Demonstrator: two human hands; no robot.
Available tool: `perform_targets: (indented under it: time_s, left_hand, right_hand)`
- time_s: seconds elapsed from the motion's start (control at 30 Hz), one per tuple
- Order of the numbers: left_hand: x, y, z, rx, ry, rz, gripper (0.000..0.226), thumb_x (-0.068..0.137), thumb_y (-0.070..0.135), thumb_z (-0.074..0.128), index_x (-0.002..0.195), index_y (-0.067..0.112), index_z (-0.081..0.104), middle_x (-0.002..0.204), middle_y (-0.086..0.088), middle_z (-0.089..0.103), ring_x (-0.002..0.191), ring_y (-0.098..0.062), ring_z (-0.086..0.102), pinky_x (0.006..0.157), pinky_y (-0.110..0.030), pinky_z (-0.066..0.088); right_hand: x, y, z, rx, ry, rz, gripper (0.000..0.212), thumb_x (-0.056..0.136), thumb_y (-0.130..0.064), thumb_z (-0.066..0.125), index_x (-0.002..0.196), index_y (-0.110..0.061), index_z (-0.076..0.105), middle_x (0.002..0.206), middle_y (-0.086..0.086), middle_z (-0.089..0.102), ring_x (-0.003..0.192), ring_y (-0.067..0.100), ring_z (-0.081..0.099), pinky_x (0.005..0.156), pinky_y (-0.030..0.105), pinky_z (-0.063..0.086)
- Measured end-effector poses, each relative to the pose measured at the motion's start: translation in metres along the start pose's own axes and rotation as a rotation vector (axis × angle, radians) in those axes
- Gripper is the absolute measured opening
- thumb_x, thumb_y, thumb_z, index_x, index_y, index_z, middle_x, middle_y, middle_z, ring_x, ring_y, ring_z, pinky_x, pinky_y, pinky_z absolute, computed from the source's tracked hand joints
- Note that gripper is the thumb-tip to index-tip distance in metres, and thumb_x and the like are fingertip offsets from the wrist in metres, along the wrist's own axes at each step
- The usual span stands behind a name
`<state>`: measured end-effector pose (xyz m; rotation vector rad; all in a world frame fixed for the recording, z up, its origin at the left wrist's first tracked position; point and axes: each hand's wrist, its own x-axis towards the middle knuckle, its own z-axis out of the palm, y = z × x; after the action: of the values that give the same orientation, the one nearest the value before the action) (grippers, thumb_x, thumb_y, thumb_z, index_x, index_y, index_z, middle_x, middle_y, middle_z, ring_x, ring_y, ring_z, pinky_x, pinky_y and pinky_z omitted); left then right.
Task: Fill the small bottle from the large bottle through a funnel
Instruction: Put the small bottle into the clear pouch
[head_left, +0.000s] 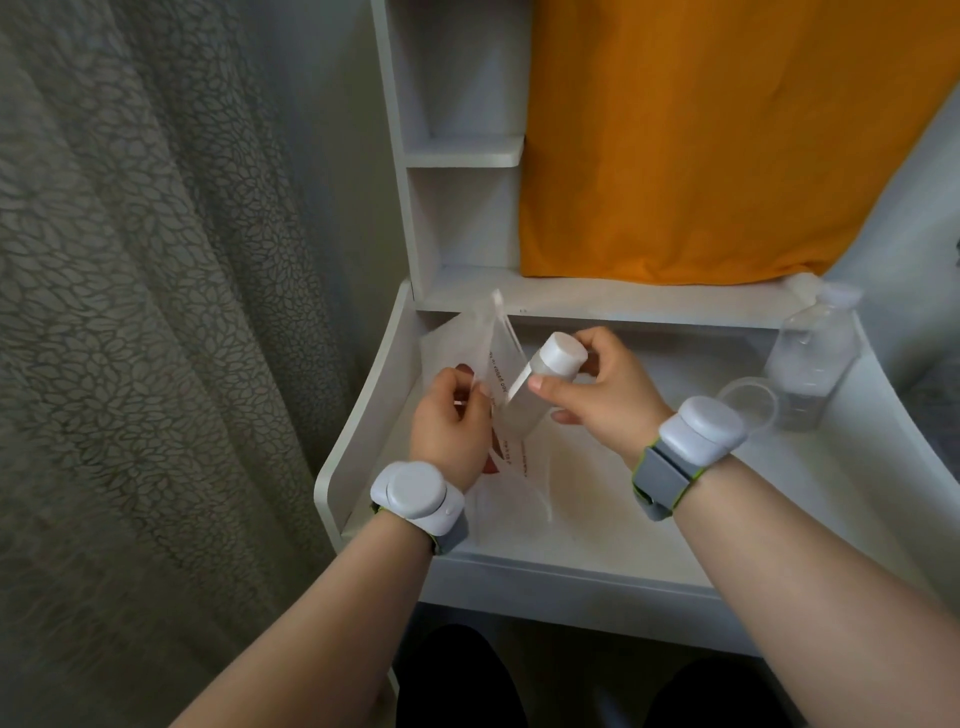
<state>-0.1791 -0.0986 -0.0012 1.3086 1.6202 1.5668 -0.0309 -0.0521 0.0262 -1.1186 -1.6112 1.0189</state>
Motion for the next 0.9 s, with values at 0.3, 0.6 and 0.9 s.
perform_targets:
  time_s: [0.3,0.6,0.9]
  left_hand:
    - [-0.003,-0.001,0.020,-0.090,0.013,0.066,0.021,0.093,0.024,0.052,0.074,0.016,0.050,0.069,-0.009,0.056,0.066,-0.024,0.051,0.070,-0.050,0.049]
    - [-0.004,-0.001,0.031,-0.294,0.035,-0.092,0.022,0.094,0.019,0.052,0.072,0.017,0.051,0.064,-0.001,0.055,0.061,-0.016,0.050,0.066,-0.038,0.047]
    - [0.001,-0.007,0.019,-0.204,0.074,-0.080,0.021,0.091,0.018,0.056,0.070,0.015,0.057,0.063,-0.001,0.059,0.058,-0.013,0.054,0.061,-0.032,0.050]
  right_hand:
    - [0.003,0.016,0.002,-0.107,-0.017,0.034,0.045,0.070,-0.032,0.078,0.107,-0.017,0.056,0.112,0.002,0.063,0.106,0.018,0.057,0.094,0.037,0.045]
    - [0.005,0.022,0.015,-0.322,0.137,-0.036,0.035,0.066,-0.056,0.071,0.094,-0.036,0.062,0.072,-0.017,0.060,0.064,-0.002,0.054,0.052,0.014,0.036]
    - [0.012,0.018,0.022,-0.470,0.004,-0.090,0.039,0.084,-0.022,0.063,0.120,-0.008,0.057,0.102,0.012,0.057,0.091,0.028,0.055,0.079,0.029,0.040]
